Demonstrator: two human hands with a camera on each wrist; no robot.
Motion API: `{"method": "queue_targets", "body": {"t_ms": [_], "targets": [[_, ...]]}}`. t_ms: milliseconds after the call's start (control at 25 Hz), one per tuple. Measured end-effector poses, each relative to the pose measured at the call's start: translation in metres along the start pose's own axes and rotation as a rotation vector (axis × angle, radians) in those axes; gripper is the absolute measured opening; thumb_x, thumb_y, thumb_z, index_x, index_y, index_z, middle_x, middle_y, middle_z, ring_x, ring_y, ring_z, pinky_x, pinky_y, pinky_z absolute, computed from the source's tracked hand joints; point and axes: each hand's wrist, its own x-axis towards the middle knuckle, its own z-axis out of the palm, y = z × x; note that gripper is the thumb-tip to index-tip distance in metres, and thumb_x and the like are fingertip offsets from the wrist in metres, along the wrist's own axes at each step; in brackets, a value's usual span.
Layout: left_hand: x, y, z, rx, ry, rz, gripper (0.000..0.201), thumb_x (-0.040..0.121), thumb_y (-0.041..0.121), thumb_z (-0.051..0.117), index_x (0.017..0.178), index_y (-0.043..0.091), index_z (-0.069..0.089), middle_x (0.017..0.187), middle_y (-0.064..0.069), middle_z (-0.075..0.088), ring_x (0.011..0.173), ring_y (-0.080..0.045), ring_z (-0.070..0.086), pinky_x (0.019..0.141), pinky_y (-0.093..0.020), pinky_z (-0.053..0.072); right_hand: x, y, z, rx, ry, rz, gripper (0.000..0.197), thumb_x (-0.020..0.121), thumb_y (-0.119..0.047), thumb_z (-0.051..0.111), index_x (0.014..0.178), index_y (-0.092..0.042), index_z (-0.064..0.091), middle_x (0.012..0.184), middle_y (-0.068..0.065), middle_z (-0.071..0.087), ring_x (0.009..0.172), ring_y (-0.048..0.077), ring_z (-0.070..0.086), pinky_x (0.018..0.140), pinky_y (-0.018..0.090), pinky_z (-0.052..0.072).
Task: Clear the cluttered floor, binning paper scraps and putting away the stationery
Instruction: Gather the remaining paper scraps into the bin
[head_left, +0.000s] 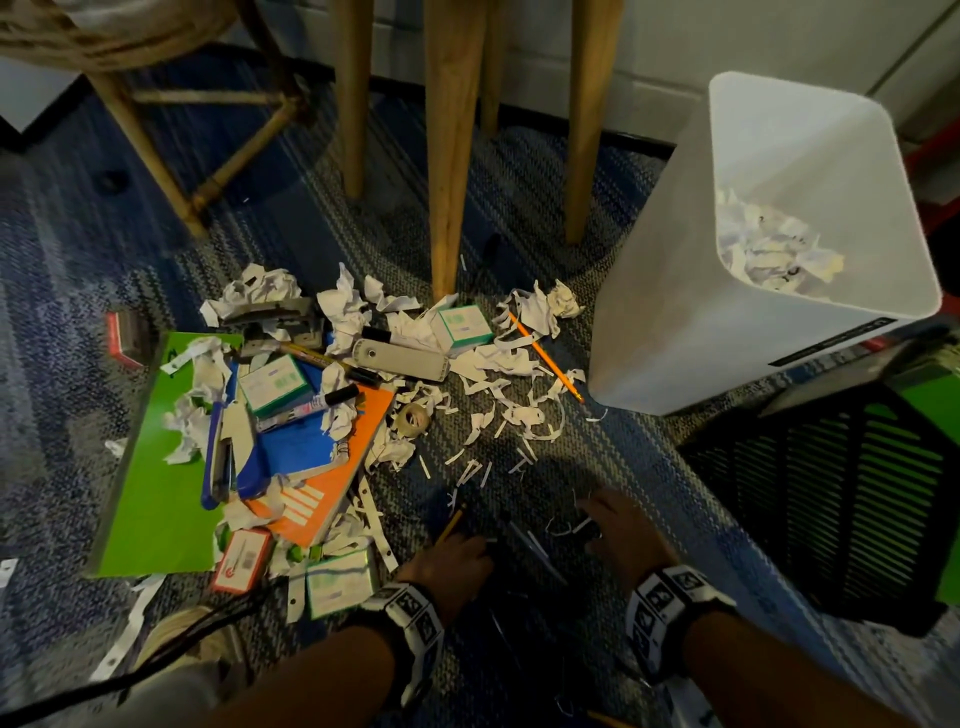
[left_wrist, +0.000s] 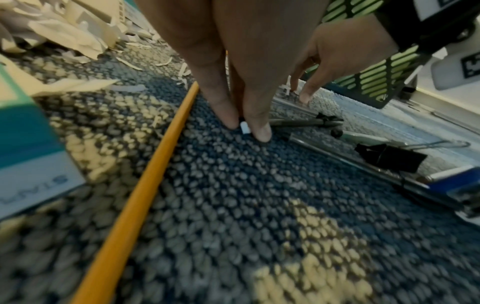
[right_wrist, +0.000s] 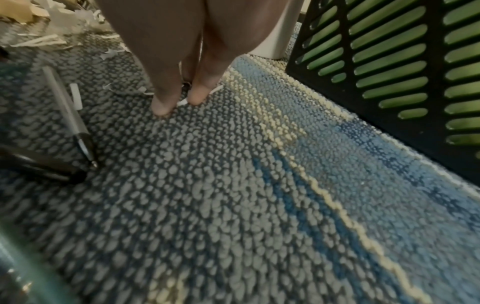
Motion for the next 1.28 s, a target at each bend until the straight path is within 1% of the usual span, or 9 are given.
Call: {"method": "queue_targets", "body": {"t_ms": [280,480,600,680,800,880,960,1080,1280], "targets": [[-0.007,0.007,-0.022,-0.118,-0.006,-0.013,0.05,0.094,-0.006,0.039,0.141,0.01,0.037,0.13,-0.019,0.046,0.118,-0.035,0.047,0.095,-0.046,0.04,0.006,-0.023,-0.004,-0.058,-0.04,0.013,0.042,0.098,-0.015,0.047,0.14,-0.02,0.045,0.145,0.005,0.042,0.132,0.021,0.041,0.107,0.026,0.029],[-0.005,0.0,-0.035,-0.181,0.219,-0.013,0.047,0.097,0.003,0.039,0.142,0.016,0.037,0.132,-0.015,0.041,0.115,-0.031,0.044,0.092,-0.038,0.034,0.014,-0.034,-0.034,0.006,-0.082,0.091,0.029,0.095,-0.014,0.051,0.121,-0.014,0.065,0.126,0.004,0.062,0.117,0.02,0.057,0.096,0.022,0.039],[0.005,-0.017,-0.058,-0.248,0.393,-0.127,0.044,0.089,-0.002,0.042,0.13,0.011,0.049,0.126,-0.013,0.046,0.111,-0.029,0.048,0.088,-0.034,0.037,0.024,-0.044,-0.05,0.153,0.107,0.131,0.019,0.09,-0.012,0.056,0.098,-0.014,0.073,0.1,0.006,0.071,0.095,0.023,0.066,0.074,0.022,0.044],[0.011,-0.029,-0.08,-0.379,0.457,-0.218,0.037,0.089,0.003,0.048,0.125,0.011,0.051,0.124,-0.014,0.047,0.11,-0.029,0.049,0.087,-0.037,0.04,0.036,-0.057,-0.056,0.223,0.244,0.105,0.018,0.088,-0.01,0.058,0.097,-0.014,0.073,0.096,0.005,0.07,0.09,0.022,0.066,0.073,0.021,0.043],[0.025,-0.046,-0.094,-0.251,0.386,-0.201,0.063,0.09,0.012,0.054,0.146,0.027,0.029,0.154,-0.012,0.016,0.133,-0.034,0.025,0.103,-0.048,0.039,0.057,-0.073,-0.06,0.224,0.381,0.003,0.021,0.079,-0.008,0.069,0.099,-0.014,0.073,0.104,0.006,0.068,0.097,0.023,0.064,0.077,0.014,0.037],[0.033,-0.052,-0.09,-0.084,0.321,-0.17,0.071,0.09,0.02,0.056,0.15,0.033,0.019,0.158,-0.009,0.007,0.136,-0.038,0.02,0.105,-0.05,0.039,0.066,-0.078,-0.063,0.16,0.398,-0.014,0.048,0.071,-0.016,0.08,0.116,-0.019,0.064,0.124,0.009,0.053,0.115,0.029,0.052,0.089,0.021,0.04],[0.037,-0.054,-0.083,-0.01,0.248,-0.178,0.066,0.091,0.021,0.055,0.149,0.027,0.023,0.155,-0.012,0.015,0.134,-0.04,0.025,0.105,-0.049,0.038,0.07,-0.083,-0.068,0.092,0.344,0.089,0.084,0.067,-0.031,0.085,0.14,-0.03,0.042,0.147,0.01,0.027,0.134,0.038,0.03,0.102,0.043,0.043],[0.032,-0.054,-0.077,-0.024,0.153,-0.158,0.059,0.094,0.008,0.05,0.147,0.011,0.026,0.149,-0.014,0.026,0.131,-0.041,0.027,0.106,-0.049,0.034,0.084,-0.086,-0.075,0.147,0.193,0.165,0.112,0.065,-0.043,0.085,0.149,-0.042,0.012,0.158,0.005,-0.002,0.143,0.04,0.009,0.107,0.055,0.036],[0.02,-0.058,-0.078,-0.085,0.118,-0.087,0.039,0.093,0.002,0.047,0.132,0.001,0.046,0.131,-0.017,0.05,0.119,-0.034,0.047,0.096,-0.038,0.038,0.111,-0.097,-0.065,-0.024,0.032,0.076,0.101,0.071,-0.049,0.078,0.151,-0.032,0.018,0.158,0.009,0.013,0.145,0.035,0.013,0.116,0.051,0.015]]}}
